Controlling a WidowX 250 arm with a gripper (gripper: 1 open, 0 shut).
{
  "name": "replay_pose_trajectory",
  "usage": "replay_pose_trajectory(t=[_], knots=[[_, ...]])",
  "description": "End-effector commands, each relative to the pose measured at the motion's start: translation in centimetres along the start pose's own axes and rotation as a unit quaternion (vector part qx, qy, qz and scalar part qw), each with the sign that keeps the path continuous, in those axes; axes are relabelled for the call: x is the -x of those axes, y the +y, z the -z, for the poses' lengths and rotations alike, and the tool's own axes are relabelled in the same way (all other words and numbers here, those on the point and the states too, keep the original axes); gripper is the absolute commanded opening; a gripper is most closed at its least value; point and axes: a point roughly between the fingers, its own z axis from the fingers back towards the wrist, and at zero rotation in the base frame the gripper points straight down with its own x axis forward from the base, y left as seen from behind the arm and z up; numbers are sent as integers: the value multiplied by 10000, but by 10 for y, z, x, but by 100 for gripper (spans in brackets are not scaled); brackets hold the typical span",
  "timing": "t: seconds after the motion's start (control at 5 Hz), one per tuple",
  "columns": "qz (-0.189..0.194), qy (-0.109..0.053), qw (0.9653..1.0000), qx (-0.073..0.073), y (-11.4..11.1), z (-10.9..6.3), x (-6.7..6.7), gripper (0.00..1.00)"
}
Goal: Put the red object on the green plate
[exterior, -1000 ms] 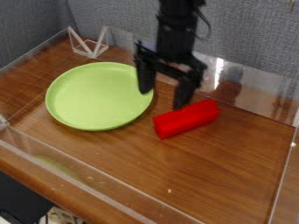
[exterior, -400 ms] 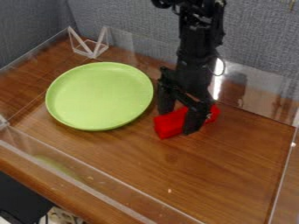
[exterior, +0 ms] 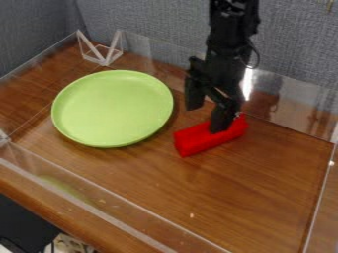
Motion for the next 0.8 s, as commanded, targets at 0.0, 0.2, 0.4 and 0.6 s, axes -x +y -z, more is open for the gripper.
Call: replay_pose_trajectory(t=[0.0,0.2,0.4,0.6], knots=[[38,-351,9989,-292,-19,-18,0,100],[-266,-465,9978,-403,-22,-22,7,100],[-463,-526,9967,-399,-14,-15,11,100],[-694,-583,9952,-372,-5,-7,15,100]])
